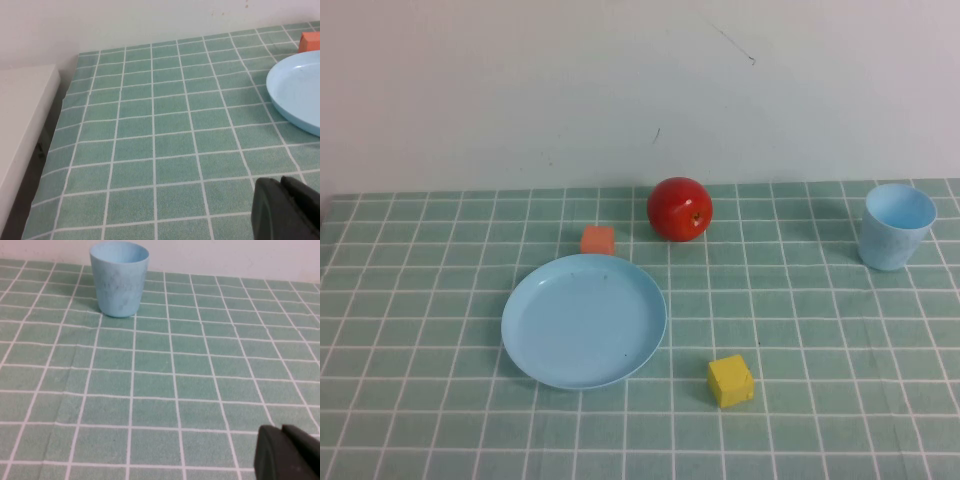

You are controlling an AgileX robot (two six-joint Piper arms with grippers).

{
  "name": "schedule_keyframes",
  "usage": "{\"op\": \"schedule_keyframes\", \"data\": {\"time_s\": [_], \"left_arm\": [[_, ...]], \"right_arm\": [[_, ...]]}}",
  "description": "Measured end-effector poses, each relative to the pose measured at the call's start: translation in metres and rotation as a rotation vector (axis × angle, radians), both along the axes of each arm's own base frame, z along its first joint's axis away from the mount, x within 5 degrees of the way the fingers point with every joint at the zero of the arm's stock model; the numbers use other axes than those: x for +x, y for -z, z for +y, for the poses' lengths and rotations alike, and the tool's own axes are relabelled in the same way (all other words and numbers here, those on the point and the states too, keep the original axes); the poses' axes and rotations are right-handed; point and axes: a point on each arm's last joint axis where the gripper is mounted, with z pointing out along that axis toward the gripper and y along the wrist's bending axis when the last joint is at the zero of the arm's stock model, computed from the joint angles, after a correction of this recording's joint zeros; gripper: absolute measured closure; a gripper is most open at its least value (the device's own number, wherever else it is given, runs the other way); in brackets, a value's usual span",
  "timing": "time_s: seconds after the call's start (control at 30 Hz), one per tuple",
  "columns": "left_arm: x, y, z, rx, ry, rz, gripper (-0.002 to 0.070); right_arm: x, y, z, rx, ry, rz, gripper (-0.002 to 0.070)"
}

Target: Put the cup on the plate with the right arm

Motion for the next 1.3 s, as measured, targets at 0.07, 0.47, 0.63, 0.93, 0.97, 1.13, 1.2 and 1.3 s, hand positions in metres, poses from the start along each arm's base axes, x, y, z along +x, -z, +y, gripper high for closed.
{"op": "schedule_keyframes", "data": {"time_s": [0.07, 0.47, 0.63, 0.93, 0.97, 1.13, 1.2, 1.3], "left_arm": [[0.0000, 0.0000, 0.0000, 0.000, 0.000, 0.000, 0.0678], [0.0000, 0.0000, 0.0000, 0.000, 0.000, 0.000, 0.0678], [0.0000, 0.0000, 0.0000, 0.000, 0.000, 0.000, 0.0678], [0.0000, 0.0000, 0.0000, 0.000, 0.000, 0.000, 0.0678], [0.0000, 0.0000, 0.0000, 0.000, 0.000, 0.000, 0.0678], [0.0000, 0.0000, 0.0000, 0.000, 0.000, 0.000, 0.0678], [0.0000, 0.0000, 0.0000, 0.000, 0.000, 0.000, 0.0678], [0.0000, 0.0000, 0.0000, 0.000, 0.000, 0.000, 0.0678]], "right_arm": [[0.0000, 0.0000, 0.0000, 0.000, 0.000, 0.000, 0.0679], [0.0000, 0.0000, 0.0000, 0.000, 0.000, 0.000, 0.0679], [0.0000, 0.0000, 0.0000, 0.000, 0.000, 0.000, 0.0679], [0.0000, 0.0000, 0.0000, 0.000, 0.000, 0.000, 0.0679], [0.0000, 0.0000, 0.0000, 0.000, 0.000, 0.000, 0.0679], [0.0000, 0.0000, 0.0000, 0.000, 0.000, 0.000, 0.0679], [0.0000, 0.0000, 0.0000, 0.000, 0.000, 0.000, 0.0679], [0.0000, 0.0000, 0.0000, 0.000, 0.000, 0.000, 0.0679]]}}
